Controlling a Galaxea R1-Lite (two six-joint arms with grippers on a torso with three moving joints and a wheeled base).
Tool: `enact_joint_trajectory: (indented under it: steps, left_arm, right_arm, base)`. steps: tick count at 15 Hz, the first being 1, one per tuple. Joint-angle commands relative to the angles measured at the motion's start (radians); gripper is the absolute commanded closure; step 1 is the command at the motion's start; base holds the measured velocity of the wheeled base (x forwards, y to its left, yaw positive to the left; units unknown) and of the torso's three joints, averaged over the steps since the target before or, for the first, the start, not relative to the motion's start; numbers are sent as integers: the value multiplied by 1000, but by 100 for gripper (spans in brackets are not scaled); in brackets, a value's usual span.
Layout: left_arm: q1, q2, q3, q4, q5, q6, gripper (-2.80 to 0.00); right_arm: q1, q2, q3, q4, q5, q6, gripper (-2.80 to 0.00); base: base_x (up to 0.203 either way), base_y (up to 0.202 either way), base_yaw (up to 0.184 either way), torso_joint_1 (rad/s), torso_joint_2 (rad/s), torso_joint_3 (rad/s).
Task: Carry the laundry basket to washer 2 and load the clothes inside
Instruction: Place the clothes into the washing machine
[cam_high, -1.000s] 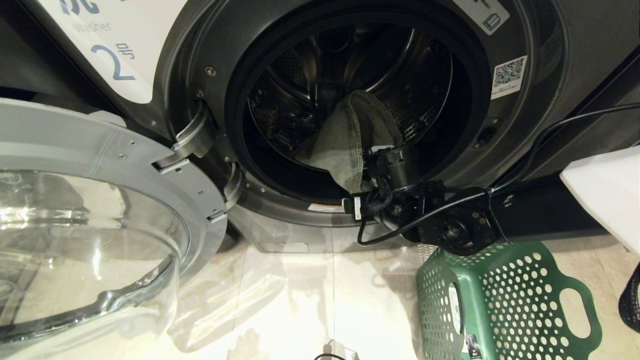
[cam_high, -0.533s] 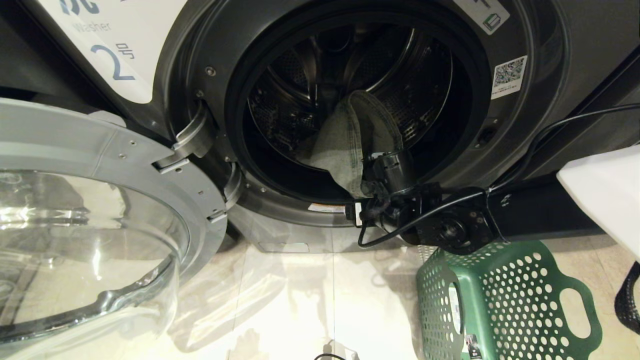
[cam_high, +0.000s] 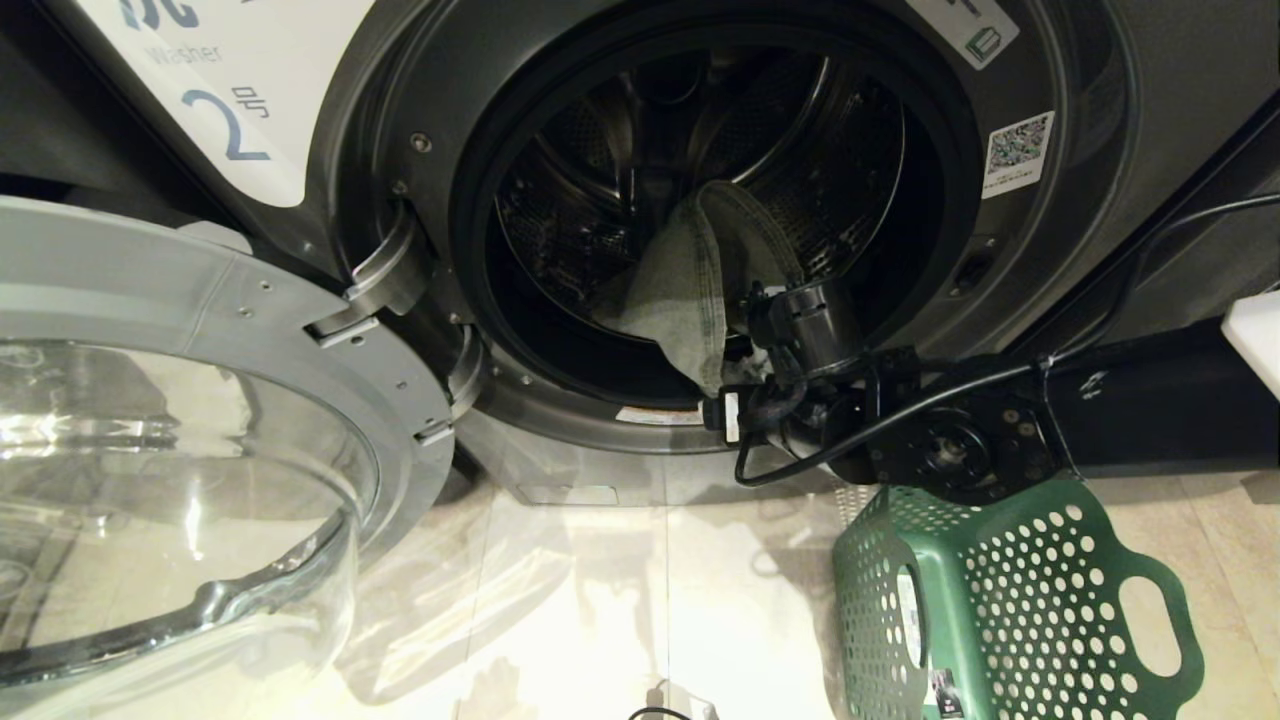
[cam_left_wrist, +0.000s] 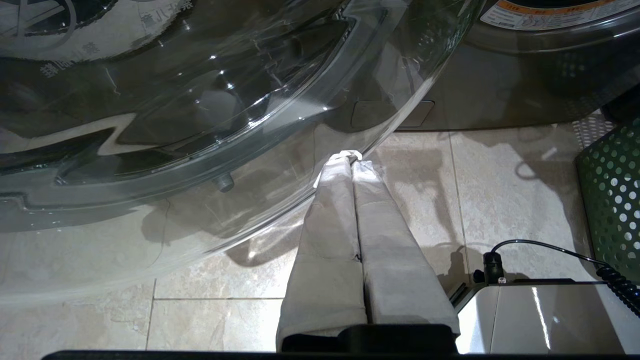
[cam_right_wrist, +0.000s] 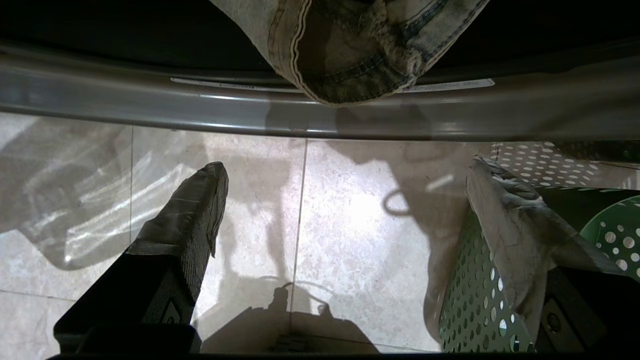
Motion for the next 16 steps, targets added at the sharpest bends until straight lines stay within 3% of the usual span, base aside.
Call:
enact_joint_trajectory:
  steps: [1,16]
  left_arm:
    - [0,2,1,0,0,0,0]
    - [0,2,1,0,0,0,0]
  right_arm:
    - [2,-17,1,-4,-9,3,-280]
    - [16,8,-12,-2,-48,10,-280]
  base:
    - [0,0,0,0,0,0]
    - [0,0,0,0,0,0]
